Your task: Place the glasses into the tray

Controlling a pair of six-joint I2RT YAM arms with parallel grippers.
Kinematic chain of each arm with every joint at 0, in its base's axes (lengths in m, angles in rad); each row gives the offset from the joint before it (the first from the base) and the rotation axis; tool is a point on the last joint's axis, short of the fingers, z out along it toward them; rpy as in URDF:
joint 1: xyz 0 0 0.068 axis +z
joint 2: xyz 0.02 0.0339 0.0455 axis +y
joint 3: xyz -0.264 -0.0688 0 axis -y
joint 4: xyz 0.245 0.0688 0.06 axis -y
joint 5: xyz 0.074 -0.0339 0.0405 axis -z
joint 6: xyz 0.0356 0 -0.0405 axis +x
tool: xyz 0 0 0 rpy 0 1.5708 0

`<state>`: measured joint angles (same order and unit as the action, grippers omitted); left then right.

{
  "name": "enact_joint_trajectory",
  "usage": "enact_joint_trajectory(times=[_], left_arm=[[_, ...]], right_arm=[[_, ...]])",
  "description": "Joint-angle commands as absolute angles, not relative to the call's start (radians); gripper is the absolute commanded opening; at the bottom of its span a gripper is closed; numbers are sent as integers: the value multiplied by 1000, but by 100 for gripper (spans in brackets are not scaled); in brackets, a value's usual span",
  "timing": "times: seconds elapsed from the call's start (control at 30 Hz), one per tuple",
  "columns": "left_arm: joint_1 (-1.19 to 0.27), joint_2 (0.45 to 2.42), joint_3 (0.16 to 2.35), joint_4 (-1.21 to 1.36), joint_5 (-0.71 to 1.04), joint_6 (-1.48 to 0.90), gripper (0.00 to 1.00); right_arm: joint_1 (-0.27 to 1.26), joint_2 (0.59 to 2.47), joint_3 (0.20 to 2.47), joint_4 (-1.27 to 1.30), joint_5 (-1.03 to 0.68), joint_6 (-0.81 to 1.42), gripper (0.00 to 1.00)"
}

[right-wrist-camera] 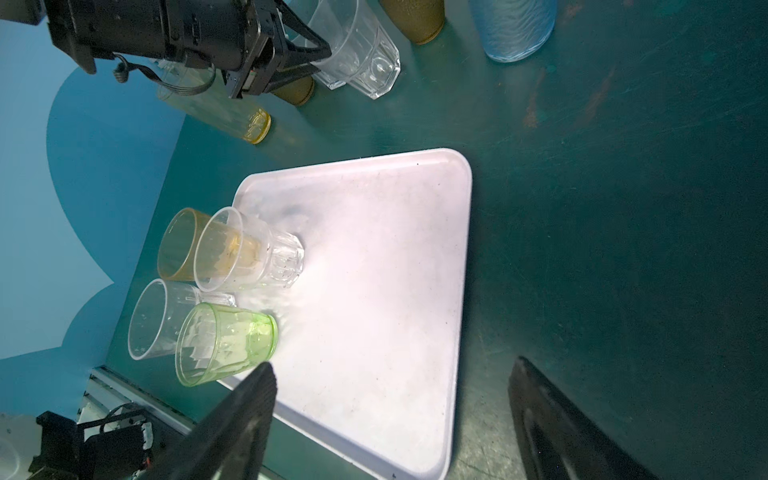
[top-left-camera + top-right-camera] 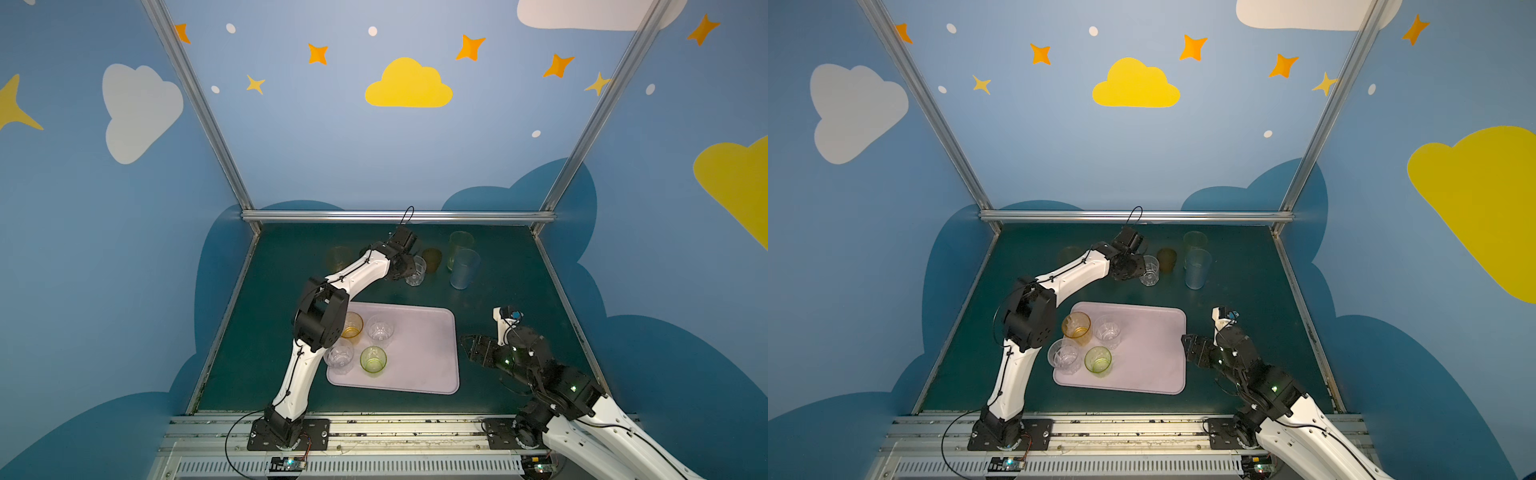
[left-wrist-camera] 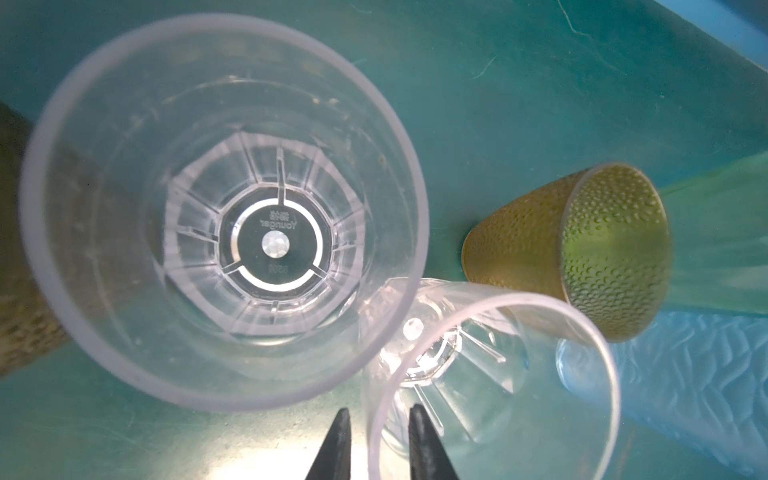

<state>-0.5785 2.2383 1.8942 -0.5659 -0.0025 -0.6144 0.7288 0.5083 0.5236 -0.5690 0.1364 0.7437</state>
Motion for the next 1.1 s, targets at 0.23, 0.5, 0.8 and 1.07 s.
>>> enact_joint_trajectory(times=[0.23,0.5,0.8,1.07], left_arm=[[-580,2237,1910,-598,1,-598,9],[-585,2218,1901,-607,-2,-592,4],[-590,2154,1846,-585,-2,-589,4],[-598,2044,1722,-525,2,-592,4]], right_arm=[[722,495,514,-580,136,750,87],[721,513,514,-569,124,748,87],[719,524,522,-562,96,760,87],[719,561,548,-545,71,755,87]])
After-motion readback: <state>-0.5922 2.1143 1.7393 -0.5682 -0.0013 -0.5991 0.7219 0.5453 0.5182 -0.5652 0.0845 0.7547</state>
